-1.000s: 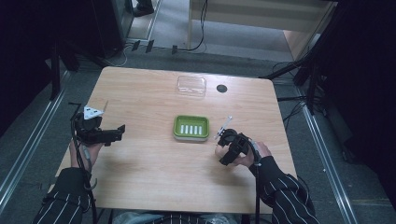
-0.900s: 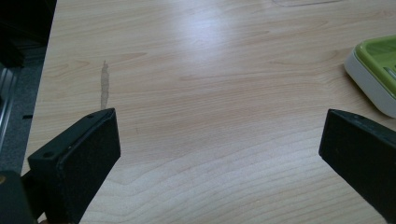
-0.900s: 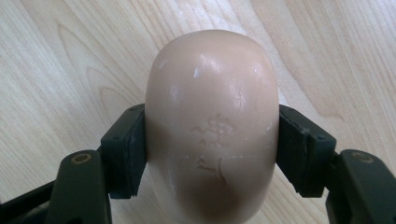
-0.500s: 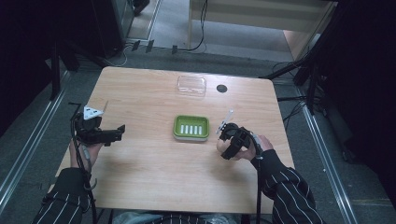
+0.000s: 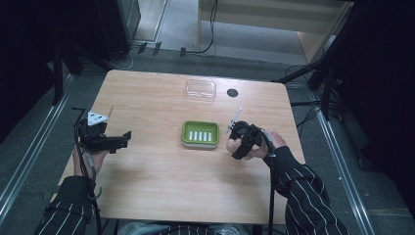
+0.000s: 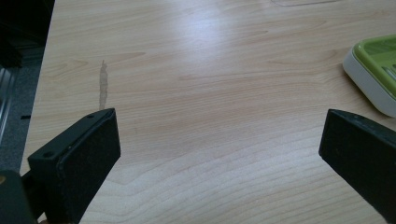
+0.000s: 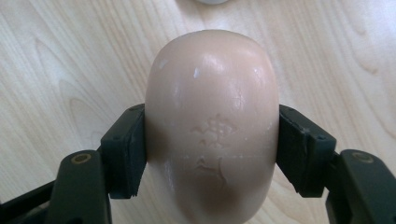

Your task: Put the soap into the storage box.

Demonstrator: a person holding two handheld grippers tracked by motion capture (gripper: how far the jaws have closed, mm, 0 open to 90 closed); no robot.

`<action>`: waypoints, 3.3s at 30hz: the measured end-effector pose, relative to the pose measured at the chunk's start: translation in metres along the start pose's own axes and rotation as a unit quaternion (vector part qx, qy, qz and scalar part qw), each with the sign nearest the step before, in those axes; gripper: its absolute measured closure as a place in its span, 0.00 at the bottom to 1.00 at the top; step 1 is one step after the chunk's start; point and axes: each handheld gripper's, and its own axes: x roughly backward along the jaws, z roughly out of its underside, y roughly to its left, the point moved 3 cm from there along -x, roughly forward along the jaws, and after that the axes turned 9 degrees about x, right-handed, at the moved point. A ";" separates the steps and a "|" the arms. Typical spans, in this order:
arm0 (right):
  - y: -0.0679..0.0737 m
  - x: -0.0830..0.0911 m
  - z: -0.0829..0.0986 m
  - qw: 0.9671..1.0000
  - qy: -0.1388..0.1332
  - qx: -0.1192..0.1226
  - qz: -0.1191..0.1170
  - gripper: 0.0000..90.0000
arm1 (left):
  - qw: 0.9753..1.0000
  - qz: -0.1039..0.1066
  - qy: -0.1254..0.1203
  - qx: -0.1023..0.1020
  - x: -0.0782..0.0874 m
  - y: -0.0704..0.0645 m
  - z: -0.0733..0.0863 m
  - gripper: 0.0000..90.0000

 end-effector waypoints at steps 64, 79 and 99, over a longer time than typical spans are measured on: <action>-0.030 0.004 -0.092 0.991 -0.028 0.134 0.009 0.38 | 1.000 0.001 0.003 -0.002 0.000 0.000 0.001 0.00; -0.027 -0.017 -0.115 0.987 -0.036 0.159 -0.006 0.37 | 1.000 0.000 0.002 -0.002 0.000 0.000 0.001 0.00; -0.030 -0.040 -0.132 0.982 -0.030 0.185 -0.015 0.37 | 1.000 0.001 0.002 -0.003 0.000 0.000 0.001 0.00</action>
